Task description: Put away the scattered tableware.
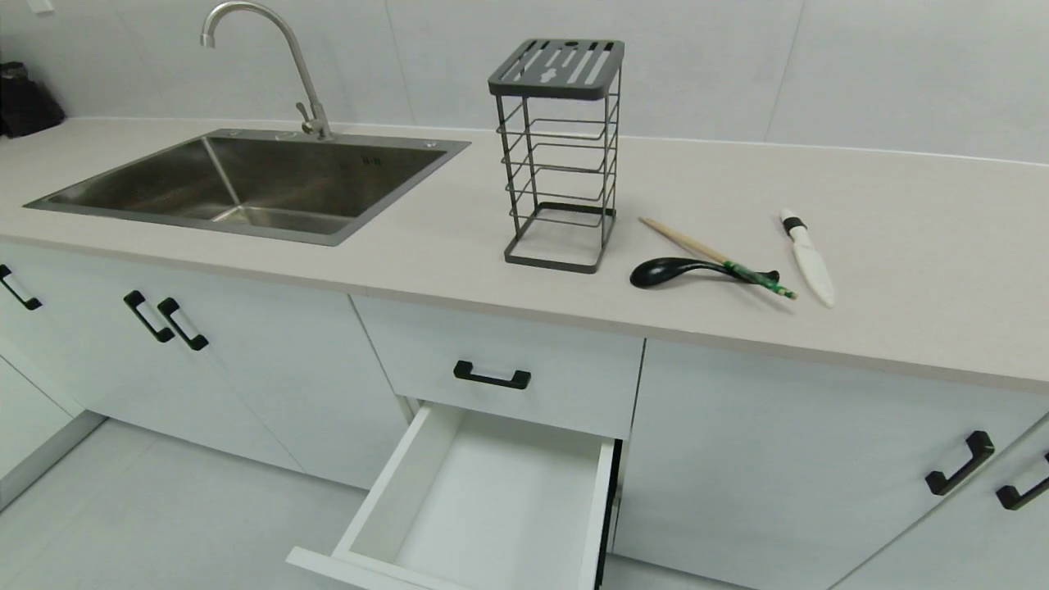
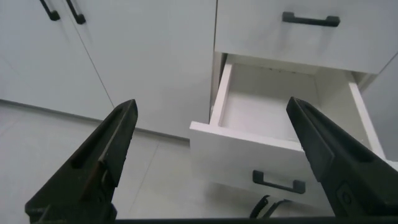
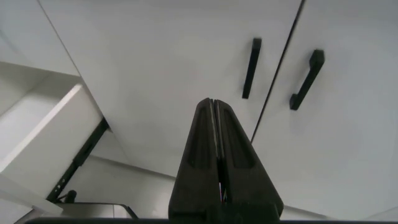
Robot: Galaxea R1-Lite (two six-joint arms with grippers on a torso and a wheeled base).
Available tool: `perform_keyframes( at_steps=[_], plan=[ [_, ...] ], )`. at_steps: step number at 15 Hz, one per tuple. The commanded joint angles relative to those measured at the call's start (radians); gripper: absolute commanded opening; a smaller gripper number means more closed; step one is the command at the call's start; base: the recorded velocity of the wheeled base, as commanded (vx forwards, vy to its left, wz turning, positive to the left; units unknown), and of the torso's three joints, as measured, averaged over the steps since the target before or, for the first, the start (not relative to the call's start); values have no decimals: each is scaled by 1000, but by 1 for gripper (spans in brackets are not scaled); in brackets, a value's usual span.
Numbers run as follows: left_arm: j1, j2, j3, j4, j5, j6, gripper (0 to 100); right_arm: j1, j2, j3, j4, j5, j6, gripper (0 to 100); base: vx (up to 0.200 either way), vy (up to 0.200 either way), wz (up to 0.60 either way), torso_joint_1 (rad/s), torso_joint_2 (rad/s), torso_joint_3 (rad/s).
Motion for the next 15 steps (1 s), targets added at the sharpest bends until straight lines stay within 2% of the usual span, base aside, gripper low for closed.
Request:
perform_keyframes(
  at_steps=[1,15],
  plan=[
    [0,1,0,0,0,-1,100,0,1,0,0,1,-1,0,0,0,0,80,-491,-217],
    [0,1,0,0,0,-1,100,0,1,0,0,-5,4,0,0,0,0,303,-514,-248]
  ],
)
